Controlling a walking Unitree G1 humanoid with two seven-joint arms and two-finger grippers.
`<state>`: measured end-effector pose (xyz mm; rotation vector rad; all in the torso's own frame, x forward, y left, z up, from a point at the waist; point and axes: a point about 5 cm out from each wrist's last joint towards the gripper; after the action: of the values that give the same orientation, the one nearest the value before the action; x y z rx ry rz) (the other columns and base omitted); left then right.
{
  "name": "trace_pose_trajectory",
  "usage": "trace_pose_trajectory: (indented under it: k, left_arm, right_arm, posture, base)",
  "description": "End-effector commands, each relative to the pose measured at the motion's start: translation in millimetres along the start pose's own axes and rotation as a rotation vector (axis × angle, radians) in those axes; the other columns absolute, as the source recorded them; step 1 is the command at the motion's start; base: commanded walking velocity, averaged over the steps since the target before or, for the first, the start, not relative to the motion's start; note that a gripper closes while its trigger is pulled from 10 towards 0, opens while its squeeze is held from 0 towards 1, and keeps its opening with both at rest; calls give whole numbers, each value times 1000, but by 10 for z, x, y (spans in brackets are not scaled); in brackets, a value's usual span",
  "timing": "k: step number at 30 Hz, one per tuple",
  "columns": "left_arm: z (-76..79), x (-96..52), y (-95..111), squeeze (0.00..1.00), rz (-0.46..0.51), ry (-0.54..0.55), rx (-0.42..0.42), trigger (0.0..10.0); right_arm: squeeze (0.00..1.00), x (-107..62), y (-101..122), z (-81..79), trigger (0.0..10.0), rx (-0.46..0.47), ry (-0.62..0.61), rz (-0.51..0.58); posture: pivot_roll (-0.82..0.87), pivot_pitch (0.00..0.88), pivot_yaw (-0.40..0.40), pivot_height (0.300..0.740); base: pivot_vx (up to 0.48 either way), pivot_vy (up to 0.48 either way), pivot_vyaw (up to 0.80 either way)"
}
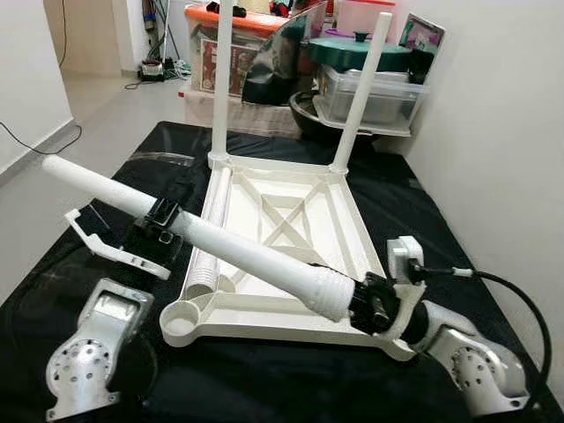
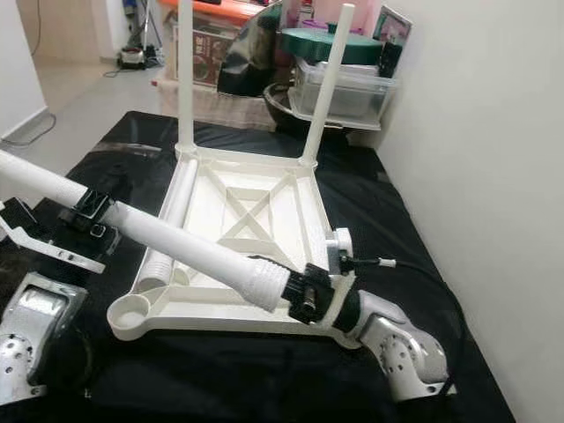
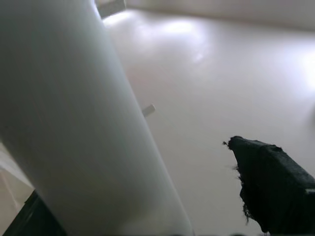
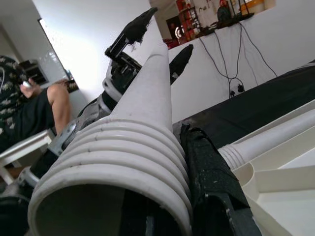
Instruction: Building children table
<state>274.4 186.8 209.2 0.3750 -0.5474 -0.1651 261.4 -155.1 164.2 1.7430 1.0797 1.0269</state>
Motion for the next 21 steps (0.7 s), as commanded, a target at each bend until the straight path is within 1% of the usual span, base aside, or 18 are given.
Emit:
trace_pose_trajectory:
  k: [1, 2, 3, 6, 8, 10, 17, 18, 19, 20, 21]
  left_arm:
    - [27, 19, 60, 0, 20, -25, 4, 7529]
    - [23, 14, 84, 0, 26, -22, 9, 7529]
    - [19, -2, 129, 0, 39, -18, 18, 0]
    - [12, -18, 171, 0, 53, -13, 29, 0]
    - [12, -52, 252, 0, 87, -6, 62, 0]
    - [15, -62, 272, 0, 96, -4, 72, 0]
    - [46, -59, 232, 0, 88, -15, 78, 0]
    - [58, -53, 210, 0, 83, -19, 75, 0]
    - [71, -47, 189, 0, 75, -24, 73, 0]
    - [87, -41, 165, 0, 67, -30, 70, 0]
    - [87, -41, 165, 0, 67, -30, 70, 0]
  right_arm:
    - [55, -21, -95, -20, 0, 21, 43, -73]
    - [55, -26, -96, -17, 0, 20, 45, -79]
    - [47, -31, -91, -12, 0, 19, 47, -82]
    - [51, -35, -86, -8, 0, 17, 49, -85]
    - [47, -35, -65, -1, 0, 10, 56, -90]
    - [51, -34, -59, -1, 0, 6, 61, -95]
    - [27, -14, -69, 9, 0, -19, 55, -114]
    - [0, -7, -70, 21, 0, -32, 40, -114]
    - [0, 0, -70, 46, 0, -38, 14, -108]
    - [0, 12, -89, 97, 0, -34, -45, -120]
    - [0, 12, -89, 97, 0, -34, -45, -120]
  posture:
    - [90, 0, -142, 740]
    - [90, 0, -142, 740]
    - [91, 0, -142, 740]
    - [91, 0, -142, 740]
    - [94, 0, -146, 740]
    - [94, 0, -146, 740]
    - [91, 0, -146, 740]
    - [91, 0, -146, 740]
    - [91, 0, -146, 740]
    - [87, 0, -142, 740]
    - [87, 0, -142, 740]
  base:
    - [0, 0, 0]
    - [0, 0, 0]
    - [0, 0, 0]
    - [0, 0, 0]
    - [0, 0, 0]
    - [0, 0, 0]
    - [0, 0, 0]
    - [0, 0, 0]
    - [0, 0, 0]
    - [0, 0, 0]
    - [0, 0, 0]
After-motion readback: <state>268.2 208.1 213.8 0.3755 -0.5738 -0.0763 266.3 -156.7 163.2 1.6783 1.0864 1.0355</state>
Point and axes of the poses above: a point about 5 cm out from each wrist's last joint towards the gripper, its own x axis pointing out of the wrist towards the gripper, its own y axis along the axis of the wrist's last joint, z = x × y, and after that the axes turned 1 degree about -x, right-handed
